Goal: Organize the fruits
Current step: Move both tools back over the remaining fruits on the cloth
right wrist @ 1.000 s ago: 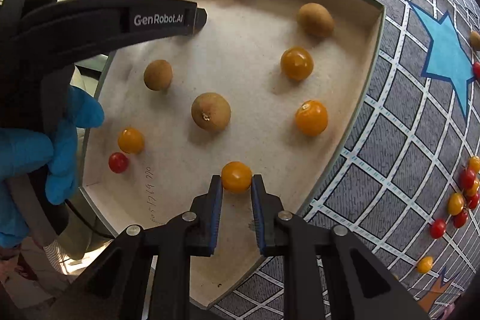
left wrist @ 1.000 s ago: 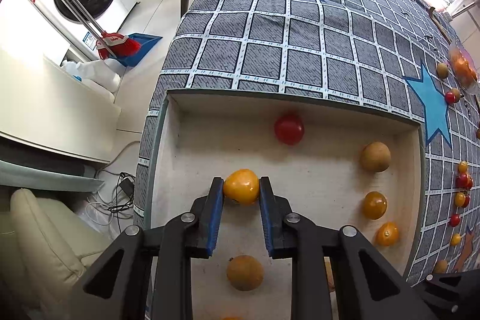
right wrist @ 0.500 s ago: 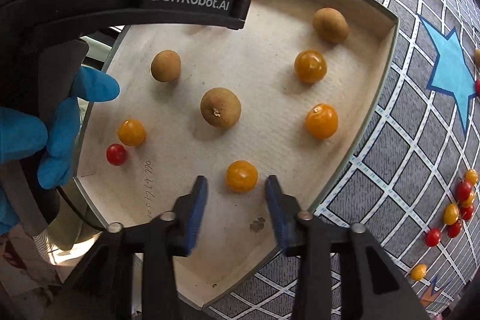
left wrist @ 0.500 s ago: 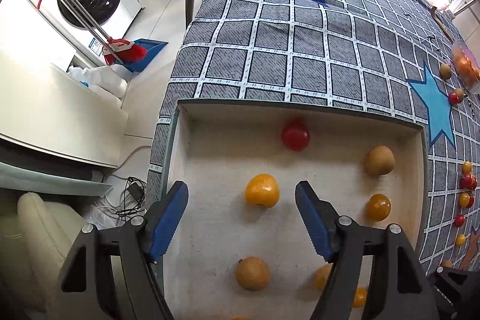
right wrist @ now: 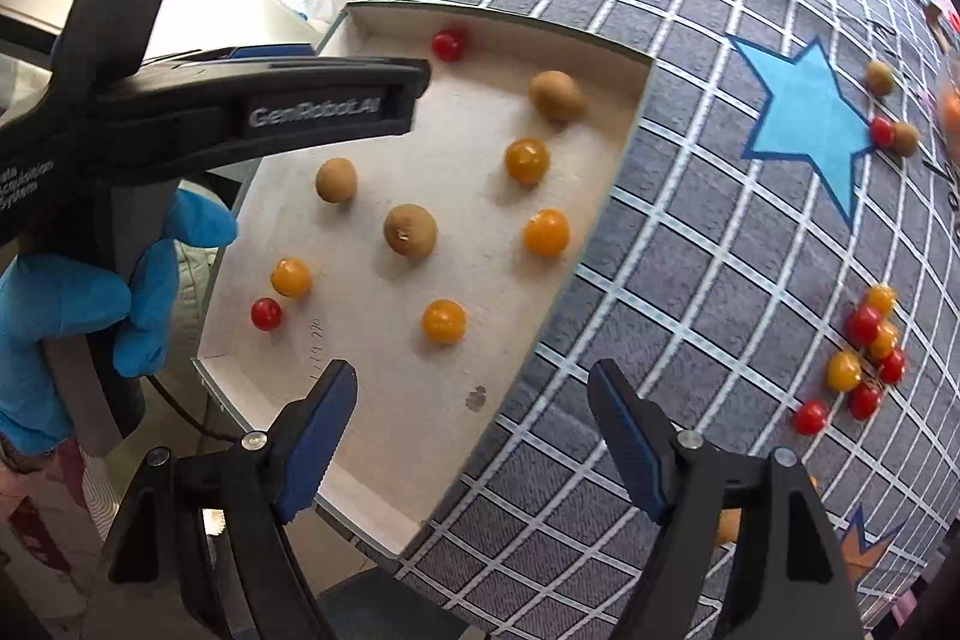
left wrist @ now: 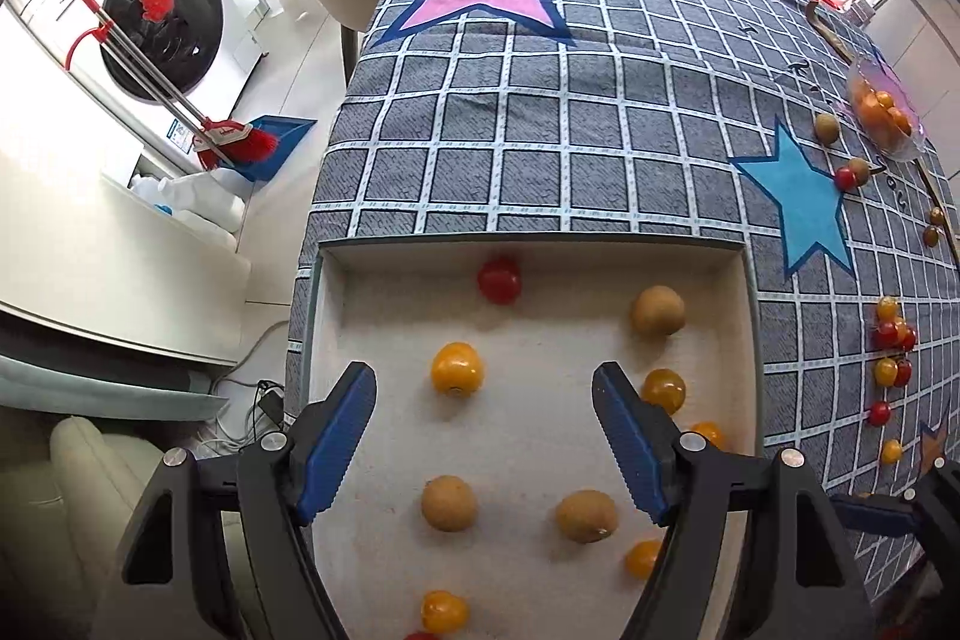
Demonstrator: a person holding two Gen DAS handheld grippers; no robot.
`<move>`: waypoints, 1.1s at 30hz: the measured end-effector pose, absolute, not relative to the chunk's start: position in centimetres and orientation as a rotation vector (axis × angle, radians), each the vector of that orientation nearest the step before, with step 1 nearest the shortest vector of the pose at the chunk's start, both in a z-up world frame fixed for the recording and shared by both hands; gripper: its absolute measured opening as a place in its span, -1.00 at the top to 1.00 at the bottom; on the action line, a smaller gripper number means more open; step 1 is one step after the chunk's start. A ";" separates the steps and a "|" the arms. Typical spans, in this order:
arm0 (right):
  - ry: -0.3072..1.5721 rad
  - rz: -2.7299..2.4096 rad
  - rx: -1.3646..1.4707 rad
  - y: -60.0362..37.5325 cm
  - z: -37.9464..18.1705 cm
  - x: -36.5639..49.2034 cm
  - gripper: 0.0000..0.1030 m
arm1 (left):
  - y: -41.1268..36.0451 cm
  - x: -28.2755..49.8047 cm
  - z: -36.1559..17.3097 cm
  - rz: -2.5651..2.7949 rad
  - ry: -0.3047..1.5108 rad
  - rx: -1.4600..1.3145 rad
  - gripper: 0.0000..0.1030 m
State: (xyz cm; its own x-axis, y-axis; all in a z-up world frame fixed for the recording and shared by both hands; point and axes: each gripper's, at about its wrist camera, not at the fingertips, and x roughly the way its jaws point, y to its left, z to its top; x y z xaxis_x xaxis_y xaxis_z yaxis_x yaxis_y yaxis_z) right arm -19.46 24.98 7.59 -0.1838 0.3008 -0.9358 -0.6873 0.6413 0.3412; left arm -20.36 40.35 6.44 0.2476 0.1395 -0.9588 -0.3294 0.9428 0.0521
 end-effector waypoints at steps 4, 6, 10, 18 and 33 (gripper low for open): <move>1.543 0.828 -0.291 20.5 6.8 -18.2 -0.59 | 38.1 -20.1 7.2 0.273 1.286 -0.144 -0.47; 1.555 0.782 -0.274 18.7 6.6 -17.4 -0.59 | 36.9 -20.1 7.4 0.252 1.291 -0.135 -0.47; 1.574 0.699 -0.224 15.1 6.2 -16.3 -0.59 | 34.5 -19.9 8.2 0.211 1.293 -0.119 -0.47; 1.601 0.554 -0.134 9.8 5.5 -14.9 -0.59 | 30.0 -19.4 9.3 0.129 1.294 -0.082 -0.47; 1.617 0.444 -0.064 2.9 3.9 -12.0 -0.59 | 21.9 -22.5 8.1 -0.044 1.341 -0.041 -0.47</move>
State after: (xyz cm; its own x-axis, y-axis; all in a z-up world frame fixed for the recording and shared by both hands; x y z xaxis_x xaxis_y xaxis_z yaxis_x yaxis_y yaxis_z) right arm -11.96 2.88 3.93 -0.1055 0.2223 -0.9693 -0.3036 0.9209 0.2443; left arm -22.45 21.92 8.12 0.2275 -0.0555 -0.9722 0.0086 0.9984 -0.0550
